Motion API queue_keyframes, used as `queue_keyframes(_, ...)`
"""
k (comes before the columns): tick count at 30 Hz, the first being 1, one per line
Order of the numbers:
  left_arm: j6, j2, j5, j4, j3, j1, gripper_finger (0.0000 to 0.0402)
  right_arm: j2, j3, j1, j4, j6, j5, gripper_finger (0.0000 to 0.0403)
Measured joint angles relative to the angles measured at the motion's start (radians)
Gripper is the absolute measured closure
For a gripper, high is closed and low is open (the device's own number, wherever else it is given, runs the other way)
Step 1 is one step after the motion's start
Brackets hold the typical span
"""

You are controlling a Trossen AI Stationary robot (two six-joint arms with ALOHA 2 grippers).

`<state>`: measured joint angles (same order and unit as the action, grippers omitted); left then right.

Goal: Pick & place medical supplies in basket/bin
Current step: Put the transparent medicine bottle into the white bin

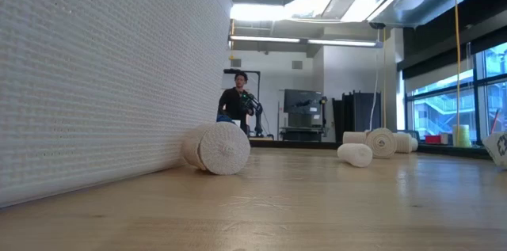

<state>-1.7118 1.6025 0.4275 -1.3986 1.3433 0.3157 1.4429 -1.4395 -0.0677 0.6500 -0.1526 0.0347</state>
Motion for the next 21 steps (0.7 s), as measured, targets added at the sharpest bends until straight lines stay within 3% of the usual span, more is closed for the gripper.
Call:
queue_keyframes(10,0.185,-0.121,0.262,0.305,0.115,0.055,0.0194,0.010,0.000,-0.010,0.047,-0.066,0.001,0.0068)
queue_keyframes(15,0.312,-0.141,0.297,0.466,0.118,0.054,0.0197,0.026,0.001,-0.015,0.131,-0.100,-0.015,0.0068)
queue_keyframes(21,0.446,-0.141,0.296,0.549,0.118,0.047,0.0195,0.033,0.000,-0.028,0.191,-0.111,-0.042,0.0068)
